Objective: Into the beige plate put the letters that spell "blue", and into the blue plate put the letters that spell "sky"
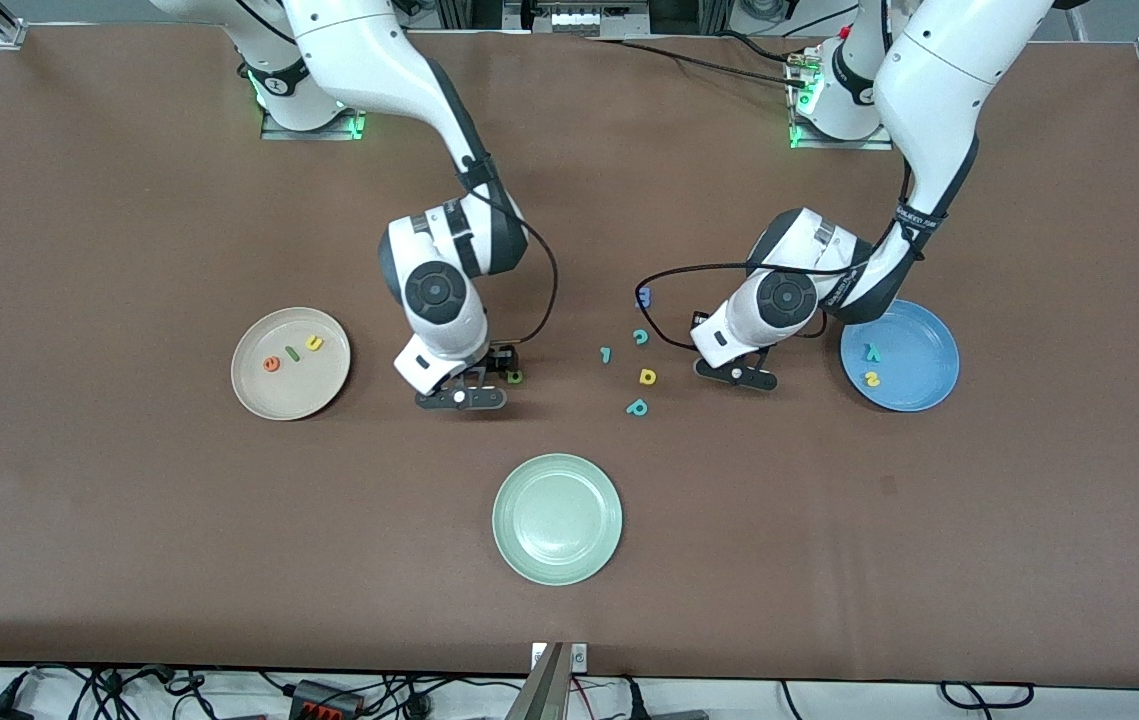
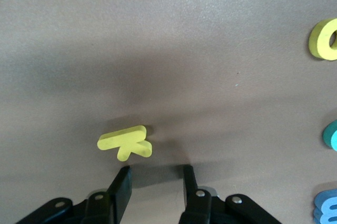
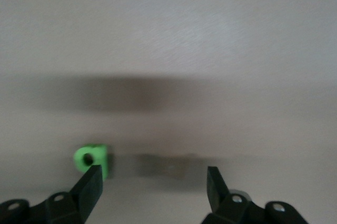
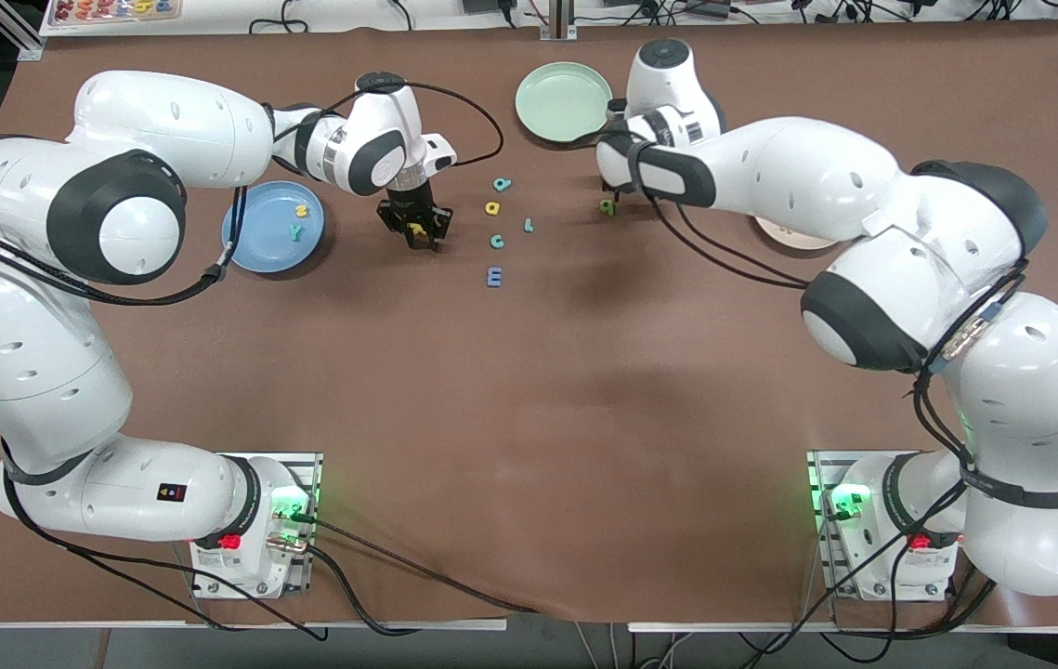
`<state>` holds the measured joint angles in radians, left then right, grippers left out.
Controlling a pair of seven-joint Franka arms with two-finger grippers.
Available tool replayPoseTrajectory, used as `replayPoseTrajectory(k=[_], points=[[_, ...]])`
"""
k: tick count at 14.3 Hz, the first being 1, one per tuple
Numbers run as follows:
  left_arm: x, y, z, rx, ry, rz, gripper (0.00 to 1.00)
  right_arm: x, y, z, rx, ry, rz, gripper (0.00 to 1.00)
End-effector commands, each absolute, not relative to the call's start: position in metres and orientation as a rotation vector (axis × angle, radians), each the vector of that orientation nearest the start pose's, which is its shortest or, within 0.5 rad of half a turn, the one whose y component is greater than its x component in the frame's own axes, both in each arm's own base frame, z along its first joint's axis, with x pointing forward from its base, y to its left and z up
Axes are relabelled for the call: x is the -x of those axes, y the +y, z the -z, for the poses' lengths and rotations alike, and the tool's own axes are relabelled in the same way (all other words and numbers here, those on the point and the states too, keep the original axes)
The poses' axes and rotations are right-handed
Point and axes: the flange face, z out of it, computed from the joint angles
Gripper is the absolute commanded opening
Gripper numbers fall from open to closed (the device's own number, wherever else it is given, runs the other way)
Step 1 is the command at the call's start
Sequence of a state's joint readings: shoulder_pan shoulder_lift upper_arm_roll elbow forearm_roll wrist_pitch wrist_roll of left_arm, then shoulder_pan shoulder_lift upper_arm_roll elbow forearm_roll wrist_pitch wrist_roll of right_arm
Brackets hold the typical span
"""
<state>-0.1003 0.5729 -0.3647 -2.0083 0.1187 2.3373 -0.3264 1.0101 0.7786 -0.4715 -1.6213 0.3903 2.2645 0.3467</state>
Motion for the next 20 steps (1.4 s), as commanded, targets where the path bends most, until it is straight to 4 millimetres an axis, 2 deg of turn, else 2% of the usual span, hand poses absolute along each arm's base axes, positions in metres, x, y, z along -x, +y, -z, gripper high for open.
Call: replayPoseTrajectory(k=[1, 4, 5, 12, 14, 16, 17, 20], points=[[-0.523, -0.261, -0.164, 3.135, 0.338, -0.352, 0.46, -0.56, 0.416, -0.199, 3.177, -0.049, 0.01, 0.87], [-0.523, -0.261, -0.165, 3.135, 0.341, -0.352, 0.3, -0.566, 0.434, -0.204, 3.162, -0.022, 0.06, 0.87], [-0.523, -0.261, -0.166, 3.135, 0.341, -0.349, 0.27, -0.561, 0.439, -0.198, 3.16, -0.034, 0.043, 0.87], [-0.526, -0.262, -0.169, 3.137, 0.337, -0.342, 0.26, -0.562, 0.442, -0.182, 3.149, -0.06, 0.074, 0.72], [-0.53, -0.262, -0.173, 3.14, 0.328, -0.331, 0.3, -0.563, 0.444, -0.181, 3.148, -0.064, 0.079, 0.68], [-0.534, -0.264, -0.176, 3.143, 0.33, -0.322, 0.48, -0.564, 0.448, -0.179, 3.147, -0.074, 0.086, 0.65], [-0.538, -0.265, -0.177, 3.148, 0.327, -0.314, 0.53, -0.564, 0.448, -0.178, 3.149, -0.073, 0.087, 0.62], [-0.545, -0.266, -0.176, 3.157, 0.322, -0.305, 0.58, -0.563, 0.449, -0.178, 3.148, -0.079, 0.082, 0.53]])
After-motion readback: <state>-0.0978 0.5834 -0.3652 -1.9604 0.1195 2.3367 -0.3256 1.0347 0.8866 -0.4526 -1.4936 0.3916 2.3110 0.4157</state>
